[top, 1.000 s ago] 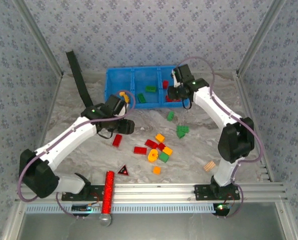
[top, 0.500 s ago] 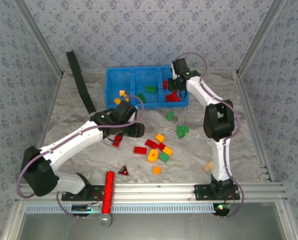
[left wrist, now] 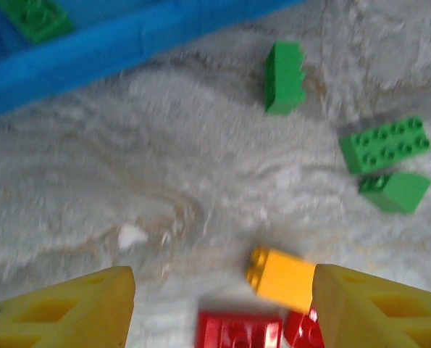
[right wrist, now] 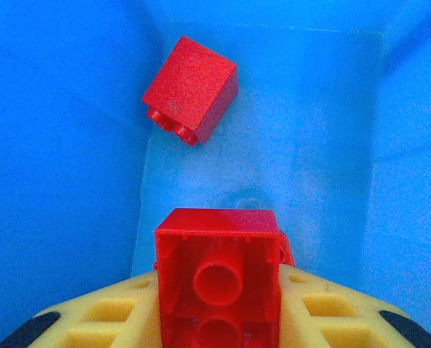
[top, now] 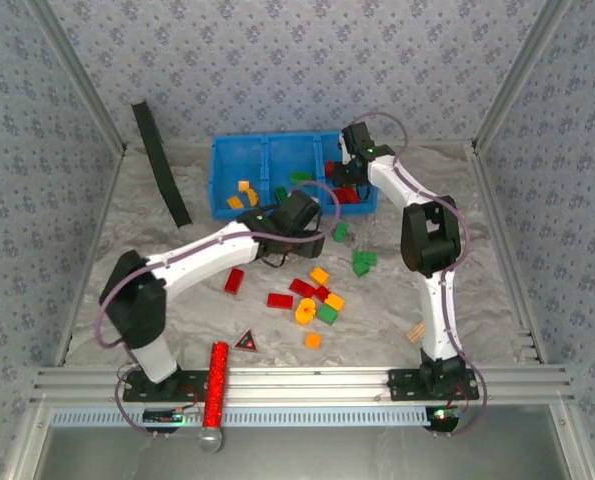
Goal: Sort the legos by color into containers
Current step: Place the lego in the container.
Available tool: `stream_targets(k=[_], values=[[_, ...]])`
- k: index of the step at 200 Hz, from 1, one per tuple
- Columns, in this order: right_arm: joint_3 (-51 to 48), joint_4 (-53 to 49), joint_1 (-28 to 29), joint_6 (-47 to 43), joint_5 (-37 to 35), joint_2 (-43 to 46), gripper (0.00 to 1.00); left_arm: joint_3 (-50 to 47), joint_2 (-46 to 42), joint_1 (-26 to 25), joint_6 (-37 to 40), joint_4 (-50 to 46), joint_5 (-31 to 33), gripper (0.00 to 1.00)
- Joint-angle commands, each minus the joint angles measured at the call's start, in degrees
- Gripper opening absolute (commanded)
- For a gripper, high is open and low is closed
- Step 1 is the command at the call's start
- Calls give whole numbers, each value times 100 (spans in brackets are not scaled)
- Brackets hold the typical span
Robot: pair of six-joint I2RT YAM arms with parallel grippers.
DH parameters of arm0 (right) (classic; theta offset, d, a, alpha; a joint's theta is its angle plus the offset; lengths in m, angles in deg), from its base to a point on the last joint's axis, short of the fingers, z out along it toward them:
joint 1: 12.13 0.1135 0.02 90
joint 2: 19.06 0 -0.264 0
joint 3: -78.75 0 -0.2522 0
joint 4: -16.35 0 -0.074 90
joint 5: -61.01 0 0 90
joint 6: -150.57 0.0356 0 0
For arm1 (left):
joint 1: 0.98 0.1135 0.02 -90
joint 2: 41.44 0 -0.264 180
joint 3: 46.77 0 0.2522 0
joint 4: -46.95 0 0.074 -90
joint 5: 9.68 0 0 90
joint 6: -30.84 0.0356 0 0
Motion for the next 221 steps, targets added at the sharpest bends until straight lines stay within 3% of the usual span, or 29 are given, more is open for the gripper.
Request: stream_targets(k=[1, 44, 108, 166, 221], values=[[-117, 134, 0, 141, 116, -72, 38, 574, 430, -76, 368, 405, 201, 67], [-17, 131, -11, 83, 238, -134, 42, 1357, 1221, -139, 331, 320, 243, 68], [67, 87, -83, 6, 376, -133, 51, 1658, 1932, -235, 312, 640, 393, 69], [270, -241, -156, -14, 701, 287, 64, 1916, 2369, -239, 349, 774, 497, 68], [100, -364, -245, -154, 762, 962, 69, 2095, 2754, -229, 323, 868, 566, 69]])
